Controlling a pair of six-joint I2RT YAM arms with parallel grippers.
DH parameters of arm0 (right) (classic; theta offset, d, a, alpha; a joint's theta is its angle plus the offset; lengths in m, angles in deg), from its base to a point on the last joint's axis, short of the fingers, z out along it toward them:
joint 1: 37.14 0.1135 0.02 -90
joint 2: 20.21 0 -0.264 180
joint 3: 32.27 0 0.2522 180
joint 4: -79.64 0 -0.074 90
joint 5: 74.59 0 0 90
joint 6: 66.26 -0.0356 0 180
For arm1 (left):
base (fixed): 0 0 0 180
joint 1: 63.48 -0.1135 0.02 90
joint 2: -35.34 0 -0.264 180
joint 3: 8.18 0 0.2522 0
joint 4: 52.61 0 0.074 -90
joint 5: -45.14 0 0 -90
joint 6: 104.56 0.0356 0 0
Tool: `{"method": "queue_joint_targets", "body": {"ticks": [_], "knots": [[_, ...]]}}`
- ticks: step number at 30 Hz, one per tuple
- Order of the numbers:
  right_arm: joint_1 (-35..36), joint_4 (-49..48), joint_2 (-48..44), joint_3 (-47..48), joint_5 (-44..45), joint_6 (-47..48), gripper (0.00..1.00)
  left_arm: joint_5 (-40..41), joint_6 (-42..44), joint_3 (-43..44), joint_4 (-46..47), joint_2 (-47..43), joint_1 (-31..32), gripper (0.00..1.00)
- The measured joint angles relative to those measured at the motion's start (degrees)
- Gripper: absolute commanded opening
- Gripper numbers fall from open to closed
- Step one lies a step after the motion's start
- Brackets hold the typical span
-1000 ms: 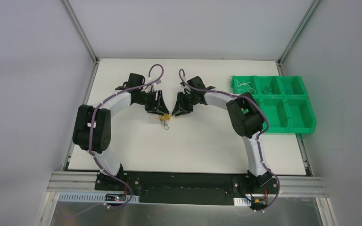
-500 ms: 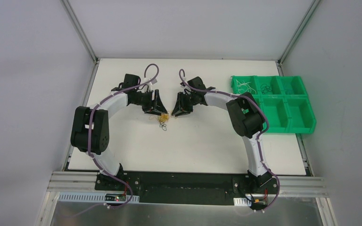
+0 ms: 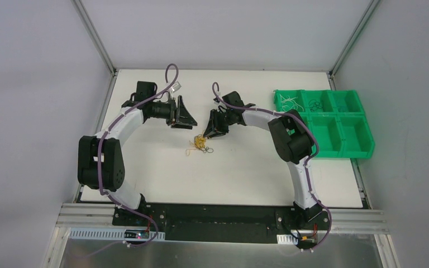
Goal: Untangle the cables
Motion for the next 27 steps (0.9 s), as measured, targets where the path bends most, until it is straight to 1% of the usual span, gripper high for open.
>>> {"method": "queue_joint_targets", "body": {"ticks": [3, 5, 8, 10, 12, 16, 23, 27], "knots": [[-0.1, 0.0, -0.5, -0.5, -0.3, 0.8, 0.38, -0.6, -1.1, -0.6, 0.0, 0.0, -0.9, 0.59], [-0.3, 0.1, -2.4, -2.7, -0.4, 2.6, 0.38, 0.1, -1.6, -0.9, -0.2, 0.0, -1.0, 0.53], [-0.9, 2.1, -6.3, -6.8, -0.5, 5.7, 0.39, 4.2, -0.7, -1.1, -1.9, 0.0, -1.0, 0.46], [-1.5, 4.0, -7.9, -7.3, -0.7, 7.6, 0.39, 7.7, 0.4, -1.8, -3.0, 0.0, -1.0, 0.43], [-2.0, 4.3, -8.7, -7.3, -1.1, 8.3, 0.39, 10.5, 1.4, -2.4, -4.1, 0.5, -1.0, 0.42], [-2.1, 4.6, -8.8, -7.3, -1.4, 8.0, 0.39, 12.9, 2.3, -2.4, -4.5, 3.6, 0.1, 0.41], [-0.5, 3.9, -8.8, -7.1, -1.4, 5.8, 0.39, 14.9, 2.7, -1.5, -4.6, 7.9, 6.3, 0.39], [0.0, 3.6, -8.8, -6.6, -1.4, 5.1, 0.39, 16.9, 2.6, -0.7, -4.6, 9.4, 7.7, 0.39]]}}
